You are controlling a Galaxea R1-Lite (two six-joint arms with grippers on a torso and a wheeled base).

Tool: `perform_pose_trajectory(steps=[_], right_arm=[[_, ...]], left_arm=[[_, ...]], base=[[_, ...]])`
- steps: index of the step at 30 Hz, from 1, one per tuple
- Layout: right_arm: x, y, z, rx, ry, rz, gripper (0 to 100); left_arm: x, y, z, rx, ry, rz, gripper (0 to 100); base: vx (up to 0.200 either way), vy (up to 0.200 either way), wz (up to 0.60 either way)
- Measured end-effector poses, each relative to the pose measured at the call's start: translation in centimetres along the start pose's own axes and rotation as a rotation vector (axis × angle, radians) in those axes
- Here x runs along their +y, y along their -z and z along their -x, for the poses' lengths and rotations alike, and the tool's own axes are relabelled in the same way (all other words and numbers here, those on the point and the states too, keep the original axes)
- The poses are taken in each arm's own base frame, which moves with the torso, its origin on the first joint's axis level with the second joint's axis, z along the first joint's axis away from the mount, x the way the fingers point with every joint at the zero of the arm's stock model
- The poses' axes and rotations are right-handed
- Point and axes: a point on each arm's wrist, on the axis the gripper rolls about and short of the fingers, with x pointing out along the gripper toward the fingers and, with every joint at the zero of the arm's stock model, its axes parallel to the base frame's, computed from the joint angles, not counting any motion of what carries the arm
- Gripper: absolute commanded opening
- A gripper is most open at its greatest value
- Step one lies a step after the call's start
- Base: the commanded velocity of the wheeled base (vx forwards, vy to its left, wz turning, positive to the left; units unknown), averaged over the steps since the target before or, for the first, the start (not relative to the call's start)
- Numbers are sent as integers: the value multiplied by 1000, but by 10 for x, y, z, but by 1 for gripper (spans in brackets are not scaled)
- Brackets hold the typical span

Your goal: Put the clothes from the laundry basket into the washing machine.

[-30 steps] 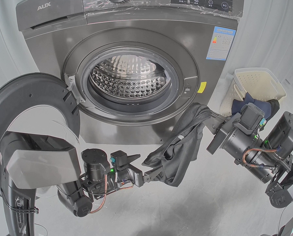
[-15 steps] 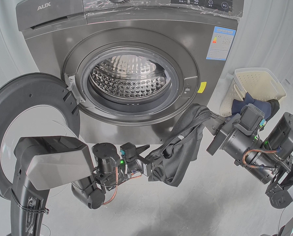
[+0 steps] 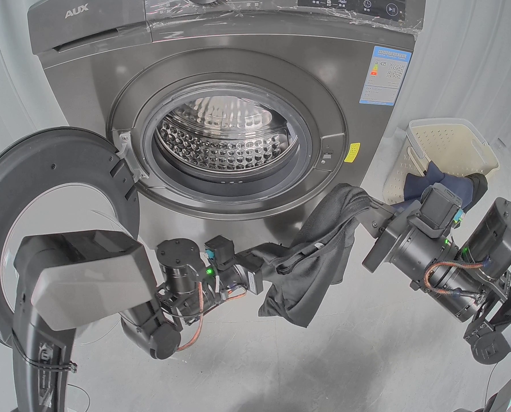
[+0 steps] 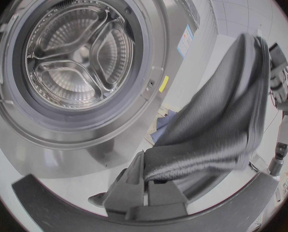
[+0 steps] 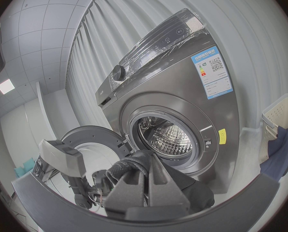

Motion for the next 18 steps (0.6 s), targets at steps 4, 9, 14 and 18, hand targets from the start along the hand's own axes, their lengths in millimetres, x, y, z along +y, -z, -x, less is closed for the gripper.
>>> perform_pose_trajectory(steps=[4,9,14,18], right_arm=[[-2,1,1,3,13,1,0],[-4,3,2,9,40,2,0],[-5,4,2,14,56,4,0],[-10,5,1,13,78,9,0]], left_arm=[[0,-27,21,-26,-29,-1,0],[-2,-65,68,-56,-82,2,0],[-5,-101,116,-127,-131,12,0],[2,-126,151,-205,-196,9,0]], base=[[0,0,0],[0,0,0],[0,0,0],[0,0,0]])
